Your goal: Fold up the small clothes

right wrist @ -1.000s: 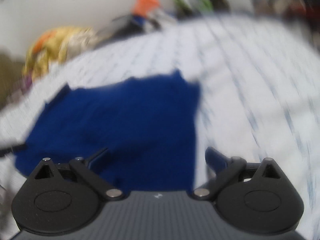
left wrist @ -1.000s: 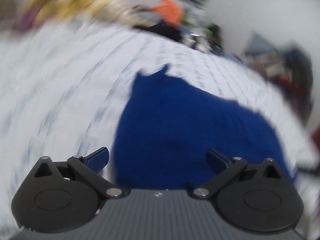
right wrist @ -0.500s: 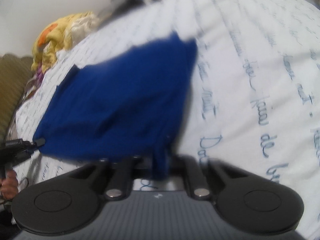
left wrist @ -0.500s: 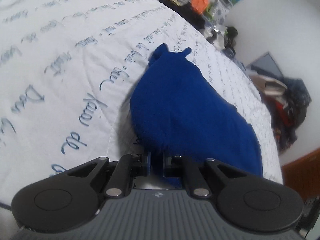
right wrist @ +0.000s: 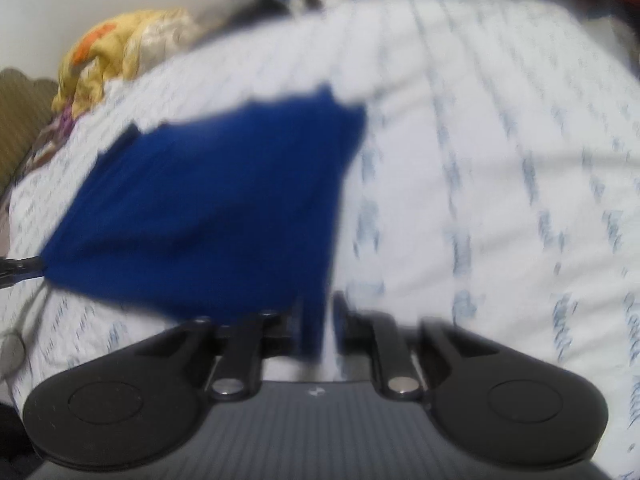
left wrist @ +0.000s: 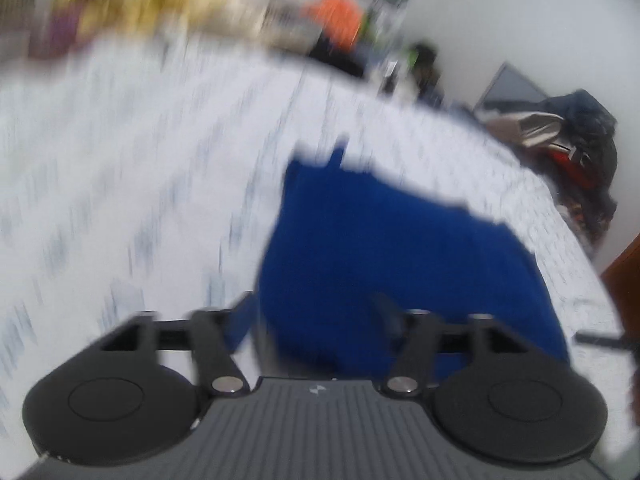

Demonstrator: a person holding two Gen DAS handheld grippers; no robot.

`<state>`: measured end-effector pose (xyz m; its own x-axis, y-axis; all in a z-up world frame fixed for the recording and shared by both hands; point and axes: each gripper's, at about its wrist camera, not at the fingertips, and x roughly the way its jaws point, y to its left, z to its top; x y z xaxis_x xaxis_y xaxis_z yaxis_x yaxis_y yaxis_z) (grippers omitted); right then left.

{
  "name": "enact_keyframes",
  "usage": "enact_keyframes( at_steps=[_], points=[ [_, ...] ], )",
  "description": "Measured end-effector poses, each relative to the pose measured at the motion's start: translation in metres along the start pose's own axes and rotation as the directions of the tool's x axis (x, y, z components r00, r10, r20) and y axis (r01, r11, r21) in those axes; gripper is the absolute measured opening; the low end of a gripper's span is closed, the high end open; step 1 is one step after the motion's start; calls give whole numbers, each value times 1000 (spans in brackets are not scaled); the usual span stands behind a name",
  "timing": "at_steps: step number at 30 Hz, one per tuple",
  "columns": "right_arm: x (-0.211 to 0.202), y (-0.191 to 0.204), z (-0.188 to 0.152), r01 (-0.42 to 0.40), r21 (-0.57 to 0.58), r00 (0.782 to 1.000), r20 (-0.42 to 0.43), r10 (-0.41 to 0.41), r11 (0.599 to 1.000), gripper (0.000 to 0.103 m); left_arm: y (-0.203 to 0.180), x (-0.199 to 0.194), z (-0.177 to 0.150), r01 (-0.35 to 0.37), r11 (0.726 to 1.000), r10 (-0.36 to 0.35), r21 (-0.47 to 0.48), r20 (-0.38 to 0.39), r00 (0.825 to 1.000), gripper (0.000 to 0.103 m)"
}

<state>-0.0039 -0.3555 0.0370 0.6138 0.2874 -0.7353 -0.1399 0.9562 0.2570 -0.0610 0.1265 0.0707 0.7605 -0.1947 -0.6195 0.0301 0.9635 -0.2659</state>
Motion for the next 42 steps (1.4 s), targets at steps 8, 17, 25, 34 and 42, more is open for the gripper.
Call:
enact_keyframes(
  at_steps=[8, 17, 25, 34, 42],
  points=[
    [91, 55, 65, -5, -108, 995, 98, 16, 994, 77, -82, 101, -4, -38, 943, 71, 331, -87, 994, 80],
    [81, 46, 37, 7, -205, 1000, 23, -2, 979, 79, -70, 85, 10, -2, 923, -8, 385, 26, 1000, 82],
    [114, 56, 111, -71, -76, 990, 117, 80, 995, 85, -98, 204, 78, 16, 931, 4, 364, -55, 998, 80],
    [128, 48, 64, 72, -225, 985, 167, -34, 972, 89, -62, 222, 79, 13, 961, -2, 275, -41, 999, 87],
    [145, 49, 76, 91, -230, 983, 174, -51, 969, 91, -89, 197, 67, -11, 961, 23, 275, -41, 999, 103]
  ],
)
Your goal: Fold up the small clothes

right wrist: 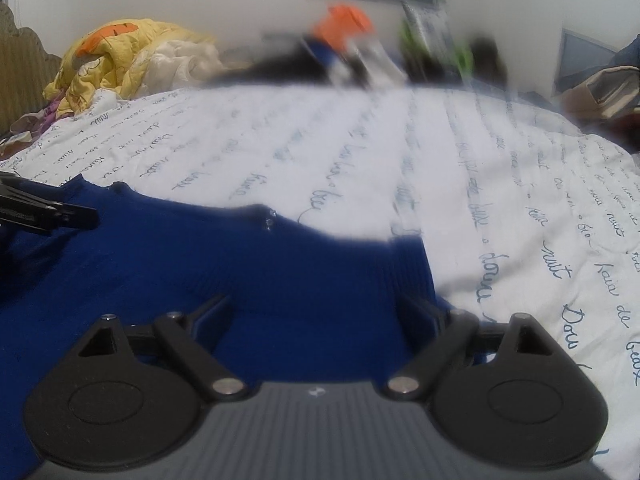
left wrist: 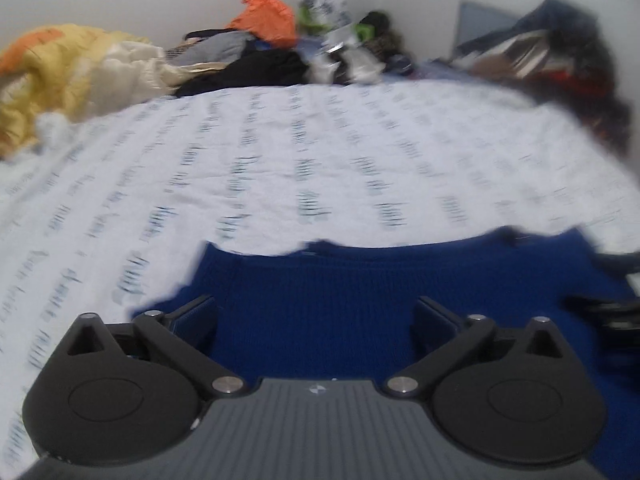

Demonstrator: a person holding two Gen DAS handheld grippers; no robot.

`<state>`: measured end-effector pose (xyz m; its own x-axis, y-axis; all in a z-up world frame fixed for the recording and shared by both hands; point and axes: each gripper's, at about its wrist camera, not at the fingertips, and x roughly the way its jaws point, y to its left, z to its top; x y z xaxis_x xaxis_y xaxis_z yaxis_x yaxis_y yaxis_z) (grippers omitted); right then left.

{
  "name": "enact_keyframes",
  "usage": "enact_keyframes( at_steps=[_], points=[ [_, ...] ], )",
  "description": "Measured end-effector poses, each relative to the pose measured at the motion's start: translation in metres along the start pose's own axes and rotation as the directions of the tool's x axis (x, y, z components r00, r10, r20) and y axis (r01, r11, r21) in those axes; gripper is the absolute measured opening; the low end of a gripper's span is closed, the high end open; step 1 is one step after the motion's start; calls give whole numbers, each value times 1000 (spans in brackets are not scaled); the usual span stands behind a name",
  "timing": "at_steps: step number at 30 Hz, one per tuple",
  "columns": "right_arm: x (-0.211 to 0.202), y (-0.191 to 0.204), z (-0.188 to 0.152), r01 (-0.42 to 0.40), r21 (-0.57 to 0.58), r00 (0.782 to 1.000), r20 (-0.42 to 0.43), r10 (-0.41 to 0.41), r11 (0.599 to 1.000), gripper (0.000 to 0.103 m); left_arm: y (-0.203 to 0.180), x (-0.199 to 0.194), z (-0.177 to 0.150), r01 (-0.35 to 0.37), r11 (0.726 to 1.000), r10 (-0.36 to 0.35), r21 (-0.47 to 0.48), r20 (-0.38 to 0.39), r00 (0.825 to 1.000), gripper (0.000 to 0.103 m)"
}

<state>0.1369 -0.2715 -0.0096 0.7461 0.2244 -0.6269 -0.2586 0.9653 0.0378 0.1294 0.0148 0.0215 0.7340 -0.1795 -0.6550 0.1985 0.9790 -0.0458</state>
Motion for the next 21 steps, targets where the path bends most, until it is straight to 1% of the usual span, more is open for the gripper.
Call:
enact_keyframes(
  at_steps=[1, 2, 3, 7, 11, 15, 19, 21],
  points=[
    [0, 0, 0, 0, -1, 1000, 0, 0, 1000, 91, -3, 3, -6, 0, 1000, 1, 17, -14, 1000, 103],
    [0, -1, 0, 0, -1, 1000, 0, 0, 1000, 91, -6, 11, -15, -23, 999, 25, 46, -28, 999, 103],
    [-1, 0, 0, -1, -1, 1000, 0, 1, 1000, 91, -6, 9, -20, -22, 999, 21, 40, 11, 1000, 103],
    [3, 0, 2, 5, -3, 1000, 2, -5, 1000, 91, -1, 8, -20, -13, 1000, 13, 2, 18, 1000, 103],
    [4, 3, 3, 18, -7, 1000, 3, -18, 1000, 91, -7, 10, -20, -48, 998, 48, 28, 13, 999, 103],
    [4, 5, 3, 20, -5, 1000, 5, -20, 1000, 91, -5, 9, -21, -38, 999, 38, 17, 15, 999, 103],
    [4, 6, 2, 43, -6, 999, 11, -43, 999, 91, -5, 8, -21, -39, 999, 39, 14, 17, 999, 103],
    [6, 6, 3, 57, -1, 998, 6, -57, 998, 95, -5, 8, -22, -39, 999, 39, 11, 18, 999, 103]
  ],
)
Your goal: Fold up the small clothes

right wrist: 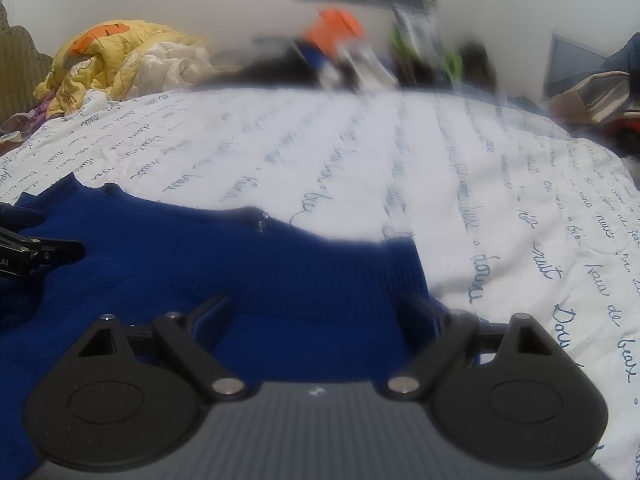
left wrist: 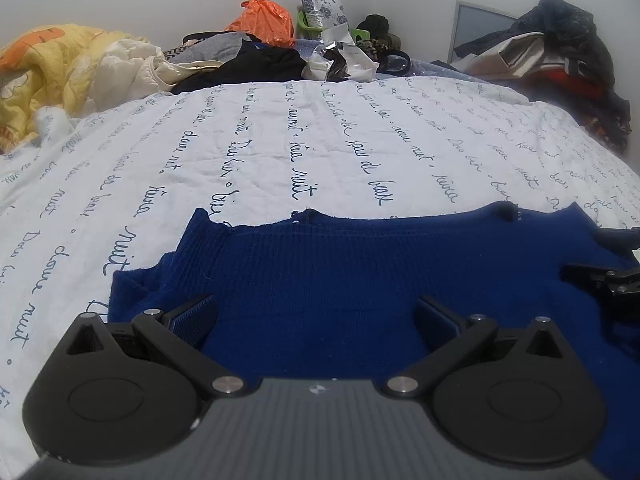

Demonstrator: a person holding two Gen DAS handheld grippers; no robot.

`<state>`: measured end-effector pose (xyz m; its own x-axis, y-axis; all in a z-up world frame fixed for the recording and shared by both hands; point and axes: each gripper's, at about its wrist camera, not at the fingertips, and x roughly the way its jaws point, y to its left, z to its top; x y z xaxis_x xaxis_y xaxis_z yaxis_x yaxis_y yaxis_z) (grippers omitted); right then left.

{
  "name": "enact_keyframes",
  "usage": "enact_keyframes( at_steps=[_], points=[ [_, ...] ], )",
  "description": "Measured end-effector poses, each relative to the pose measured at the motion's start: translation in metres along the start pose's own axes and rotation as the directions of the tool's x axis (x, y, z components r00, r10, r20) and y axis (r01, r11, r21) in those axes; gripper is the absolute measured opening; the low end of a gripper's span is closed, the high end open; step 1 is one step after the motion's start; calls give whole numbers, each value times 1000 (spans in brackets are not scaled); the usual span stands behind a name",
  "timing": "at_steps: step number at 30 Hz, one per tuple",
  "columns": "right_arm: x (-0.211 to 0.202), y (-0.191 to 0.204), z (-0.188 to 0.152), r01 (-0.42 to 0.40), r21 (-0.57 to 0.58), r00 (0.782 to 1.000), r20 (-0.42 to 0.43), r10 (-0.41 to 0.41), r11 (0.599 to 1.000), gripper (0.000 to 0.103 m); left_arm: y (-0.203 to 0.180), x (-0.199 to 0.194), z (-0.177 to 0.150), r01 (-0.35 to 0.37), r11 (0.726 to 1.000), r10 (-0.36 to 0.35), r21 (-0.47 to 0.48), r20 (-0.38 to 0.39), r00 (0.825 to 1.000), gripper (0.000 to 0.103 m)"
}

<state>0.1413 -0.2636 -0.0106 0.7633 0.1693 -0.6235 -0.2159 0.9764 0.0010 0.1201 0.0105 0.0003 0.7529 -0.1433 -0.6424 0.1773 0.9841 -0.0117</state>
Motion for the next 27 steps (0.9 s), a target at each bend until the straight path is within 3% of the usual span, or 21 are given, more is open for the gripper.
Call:
enact_keyframes(
  at_steps=[27],
  points=[
    [3, -2, -1, 16, 18, 1000, -10, -16, 1000, 99, 2, -2, -1, -8, 1000, 9, -7, 9, 1000, 103]
  ],
)
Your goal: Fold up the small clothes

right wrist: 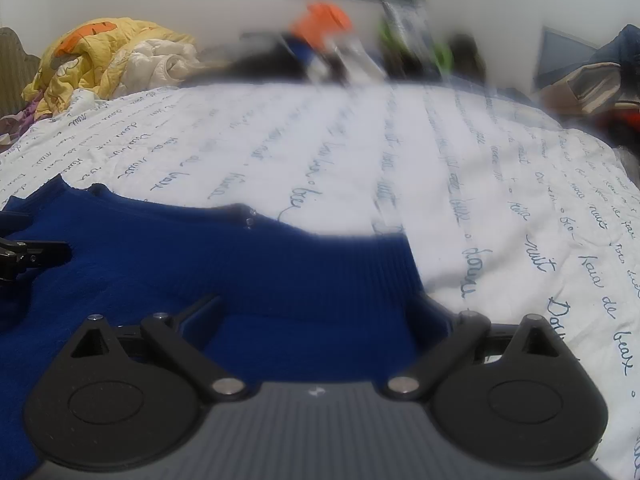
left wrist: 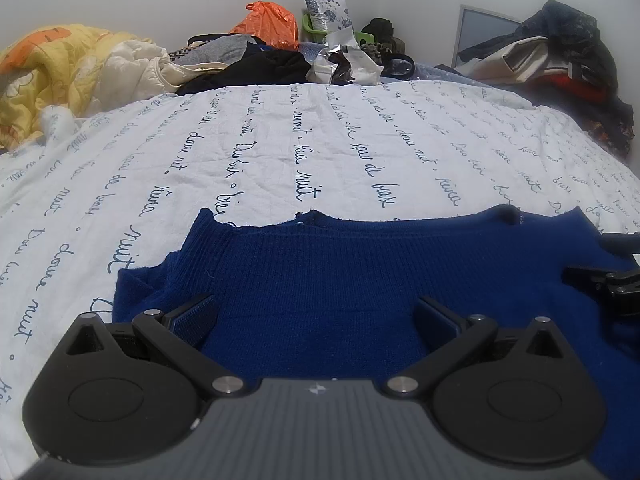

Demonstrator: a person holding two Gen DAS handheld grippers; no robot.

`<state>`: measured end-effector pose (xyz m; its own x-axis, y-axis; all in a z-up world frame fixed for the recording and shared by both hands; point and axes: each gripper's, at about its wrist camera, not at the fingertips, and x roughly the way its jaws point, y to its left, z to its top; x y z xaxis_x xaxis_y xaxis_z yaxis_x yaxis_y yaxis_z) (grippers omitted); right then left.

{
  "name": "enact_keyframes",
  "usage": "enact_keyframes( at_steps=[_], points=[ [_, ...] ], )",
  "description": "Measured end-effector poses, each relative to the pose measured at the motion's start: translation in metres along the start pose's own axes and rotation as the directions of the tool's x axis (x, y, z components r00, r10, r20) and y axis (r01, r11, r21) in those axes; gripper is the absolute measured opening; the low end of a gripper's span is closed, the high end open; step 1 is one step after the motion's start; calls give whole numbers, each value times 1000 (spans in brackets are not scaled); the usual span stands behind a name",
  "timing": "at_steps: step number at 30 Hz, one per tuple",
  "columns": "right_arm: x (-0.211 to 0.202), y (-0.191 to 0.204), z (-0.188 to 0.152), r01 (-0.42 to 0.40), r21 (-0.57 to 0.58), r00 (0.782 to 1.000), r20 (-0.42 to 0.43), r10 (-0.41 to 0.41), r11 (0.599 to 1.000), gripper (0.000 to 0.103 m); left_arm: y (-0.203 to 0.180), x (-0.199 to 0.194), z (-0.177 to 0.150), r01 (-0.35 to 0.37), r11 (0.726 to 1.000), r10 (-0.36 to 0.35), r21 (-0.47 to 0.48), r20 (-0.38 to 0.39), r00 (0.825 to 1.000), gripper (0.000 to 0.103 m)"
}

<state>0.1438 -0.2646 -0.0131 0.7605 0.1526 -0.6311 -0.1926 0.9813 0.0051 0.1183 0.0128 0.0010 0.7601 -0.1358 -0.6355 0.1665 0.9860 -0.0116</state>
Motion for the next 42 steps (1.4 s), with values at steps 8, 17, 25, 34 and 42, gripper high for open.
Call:
enact_keyframes(
  at_steps=[8, 17, 25, 34, 42],
  points=[
    [0, 0, 0, 4, 3, 1000, 4, -4, 1000, 100, 0, -2, -1, -12, 1000, 12, -3, 8, 1000, 103],
    [0, 0, 1, 8, -3, 1000, 6, -8, 1000, 100, 3, -4, -2, -8, 1000, 8, -20, 7, 1000, 103],
    [-3, 1, -1, 11, -9, 1000, 15, -11, 1000, 100, 1, -3, -2, -23, 1000, 23, -10, 0, 1000, 103],
    [-3, -1, -2, 3, 1, 1000, 13, -3, 1000, 100, -2, -5, -3, -48, 999, 48, -9, 2, 999, 103],
    [-43, -14, -8, 53, 115, 996, 63, -60, 992, 101, -21, -64, -21, -61, 998, 62, -16, 82, 995, 103]
  ],
)
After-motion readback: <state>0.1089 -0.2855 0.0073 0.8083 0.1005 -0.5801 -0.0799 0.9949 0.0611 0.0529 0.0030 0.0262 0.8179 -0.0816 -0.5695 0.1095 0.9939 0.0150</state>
